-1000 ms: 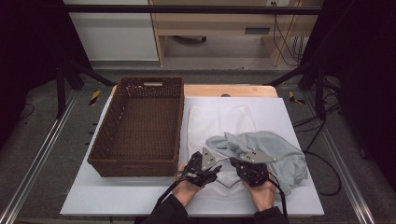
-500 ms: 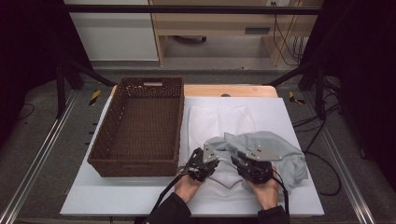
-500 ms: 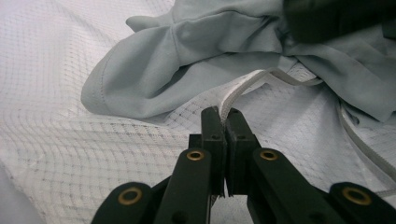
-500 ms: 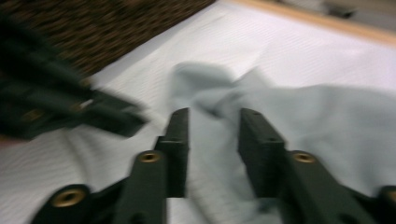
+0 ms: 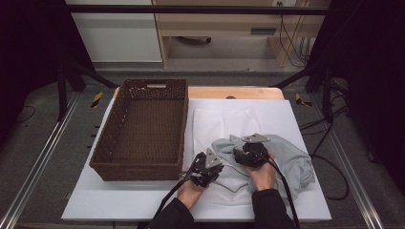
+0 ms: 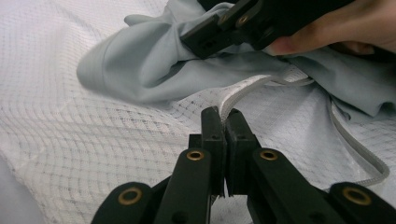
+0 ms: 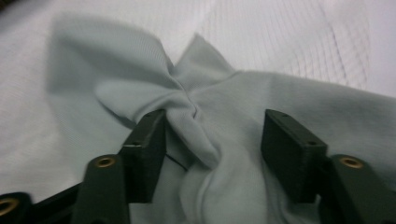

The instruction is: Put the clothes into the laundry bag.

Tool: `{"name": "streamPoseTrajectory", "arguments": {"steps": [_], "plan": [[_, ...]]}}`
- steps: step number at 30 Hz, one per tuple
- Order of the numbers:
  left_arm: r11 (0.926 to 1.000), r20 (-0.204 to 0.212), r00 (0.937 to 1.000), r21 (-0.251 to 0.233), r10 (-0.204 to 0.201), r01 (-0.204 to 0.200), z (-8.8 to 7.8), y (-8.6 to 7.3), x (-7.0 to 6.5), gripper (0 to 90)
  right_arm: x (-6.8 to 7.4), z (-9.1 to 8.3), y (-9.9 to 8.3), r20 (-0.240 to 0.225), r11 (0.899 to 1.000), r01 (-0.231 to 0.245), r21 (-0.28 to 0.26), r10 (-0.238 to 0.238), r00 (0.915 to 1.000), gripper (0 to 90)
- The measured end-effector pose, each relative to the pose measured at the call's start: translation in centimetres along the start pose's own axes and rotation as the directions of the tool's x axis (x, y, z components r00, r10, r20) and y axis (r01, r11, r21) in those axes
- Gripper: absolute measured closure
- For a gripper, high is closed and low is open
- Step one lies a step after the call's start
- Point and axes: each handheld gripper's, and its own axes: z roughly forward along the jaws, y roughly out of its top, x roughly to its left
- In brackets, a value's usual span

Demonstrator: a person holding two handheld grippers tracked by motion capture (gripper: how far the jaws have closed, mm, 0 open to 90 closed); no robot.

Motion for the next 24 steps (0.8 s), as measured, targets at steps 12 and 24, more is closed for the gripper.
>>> {"name": "streamPoseTrajectory", "arguments": {"steps": [12, 24], "plan": [[0.9985, -0.008, 0.9985, -0.006, -0.054, 0.054, 0.1, 0.1, 0.4, 87.5, -2.2, -3.1, -0.3, -0.025, 0.998, -0.058, -0.037, 0.057, 0.9981, 86.9], [0.9889, -0.022, 0.9889, -0.027, -0.147, 0.146, -0.1, 1.2, 1.5, 87.5, -1.9, -13.6, -2.0, -0.236, 0.938, -0.031, -0.344, -0.055, 0.9701, 86.8]]}}
